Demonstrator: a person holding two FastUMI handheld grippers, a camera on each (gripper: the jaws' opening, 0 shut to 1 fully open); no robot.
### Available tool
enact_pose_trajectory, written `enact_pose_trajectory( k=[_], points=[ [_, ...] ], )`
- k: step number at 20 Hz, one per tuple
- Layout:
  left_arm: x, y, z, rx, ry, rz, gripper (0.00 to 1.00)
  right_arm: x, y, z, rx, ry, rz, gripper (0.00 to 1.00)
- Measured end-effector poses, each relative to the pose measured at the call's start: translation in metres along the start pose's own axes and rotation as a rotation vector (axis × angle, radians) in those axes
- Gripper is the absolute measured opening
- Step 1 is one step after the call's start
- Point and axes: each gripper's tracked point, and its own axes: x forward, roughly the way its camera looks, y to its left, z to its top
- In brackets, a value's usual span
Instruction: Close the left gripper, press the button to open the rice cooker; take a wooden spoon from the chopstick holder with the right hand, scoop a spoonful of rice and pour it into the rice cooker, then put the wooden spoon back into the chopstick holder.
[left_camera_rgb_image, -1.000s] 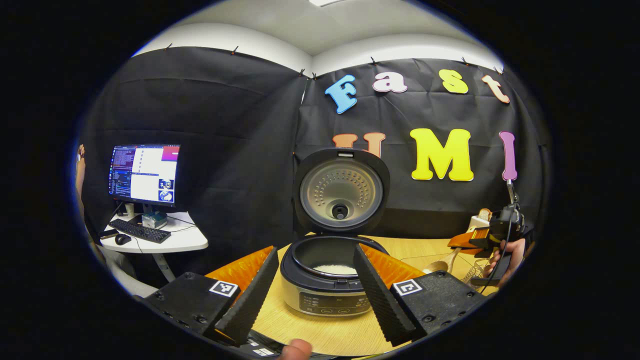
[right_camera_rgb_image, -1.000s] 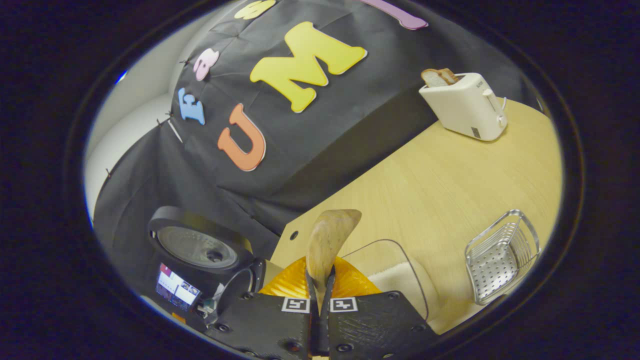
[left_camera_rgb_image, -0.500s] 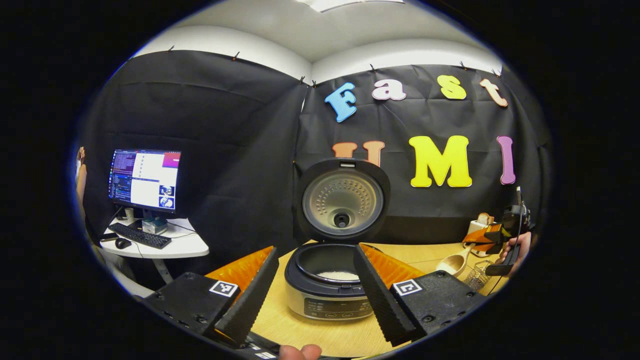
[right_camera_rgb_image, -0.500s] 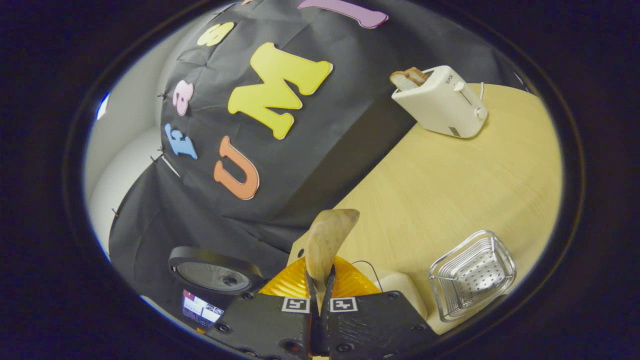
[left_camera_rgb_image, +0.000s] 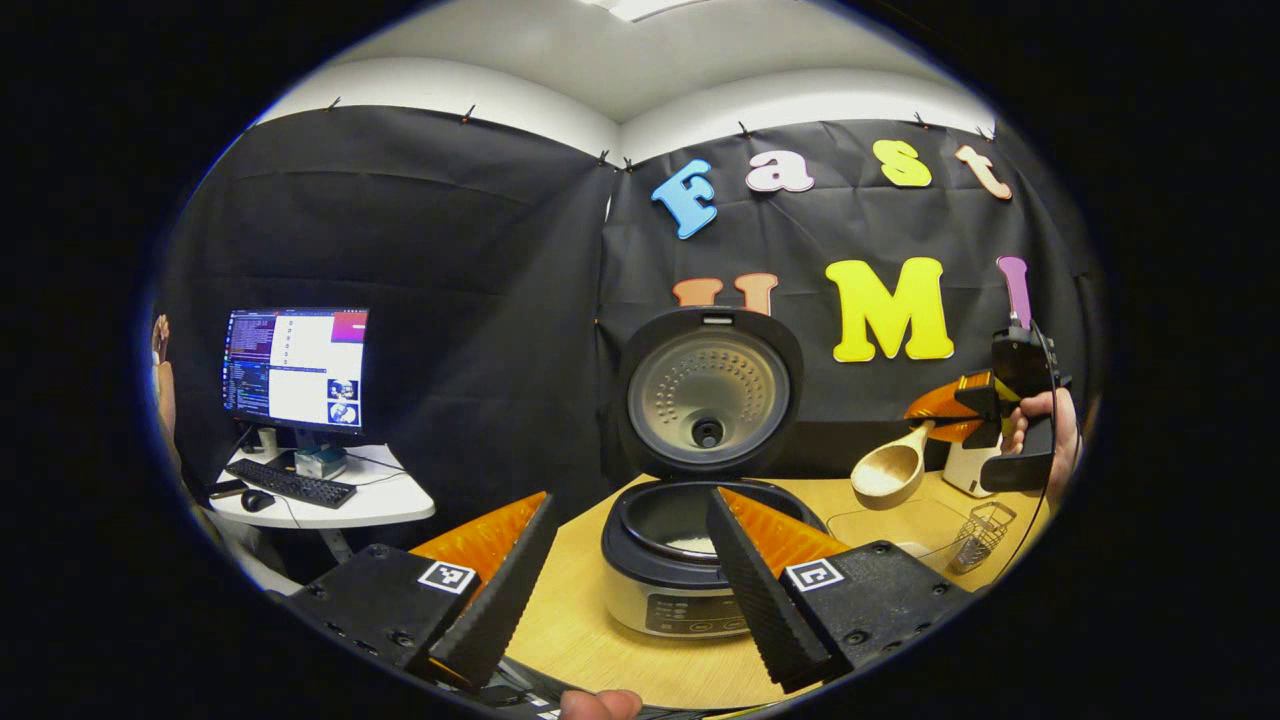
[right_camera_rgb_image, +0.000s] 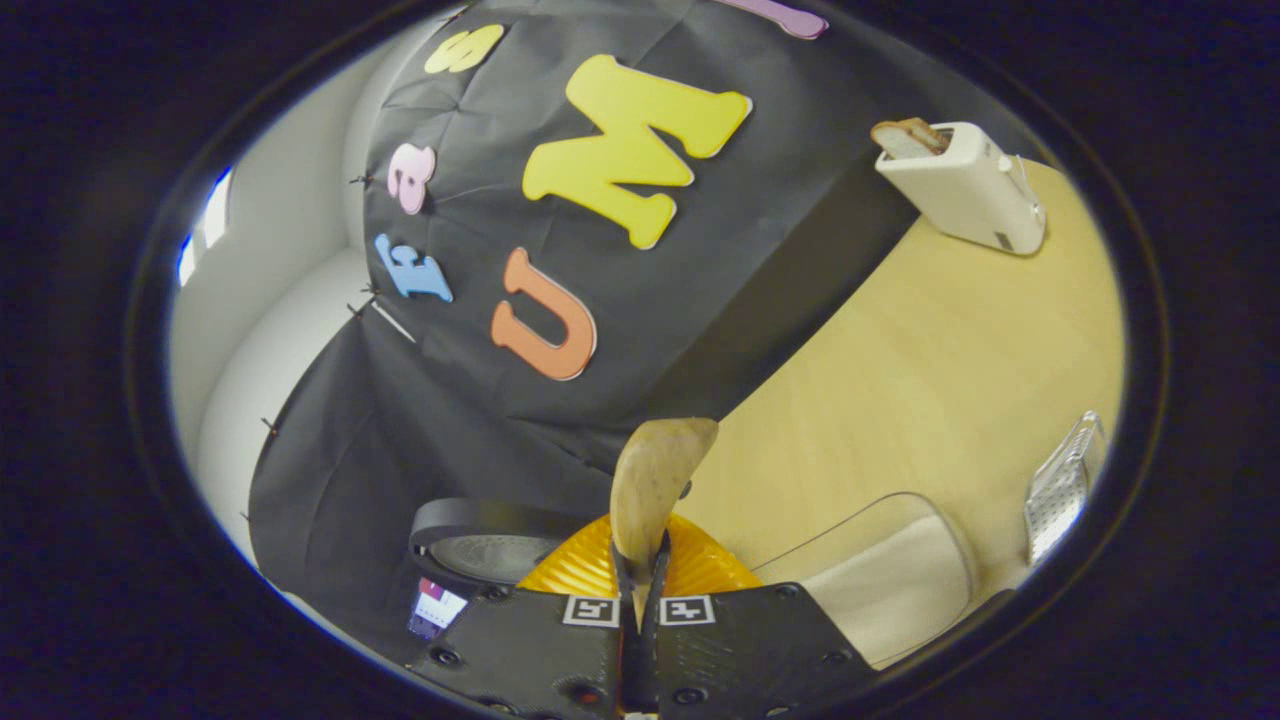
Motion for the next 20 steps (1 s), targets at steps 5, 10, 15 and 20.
enact_pose_trajectory(
  k=[5, 10, 15, 20],
  points=[
    [-0.002, 0.005, 0.004, 0.000, -0.009, 0.004, 0.96, 0.050, 0.043, -0.043, -0.038, 0.082, 0.033, 0.00],
    [-0.002, 0.016, 0.002, 0.003, -0.001, 0.040, 0.96, 0.080, 0.061, -0.064, -0.163, 0.068, 0.004, 0.00],
    [-0.001, 0.017, 0.000, 0.017, 0.010, 0.044, 0.96, 0.086, 0.078, -0.072, -0.304, 0.016, 0.003, 0.00],
    [-0.001, 0.023, -0.002, 0.023, 0.015, 0.062, 0.96, 0.090, 0.084, -0.078, -0.398, -0.002, -0.004, 0.00]
  ],
)
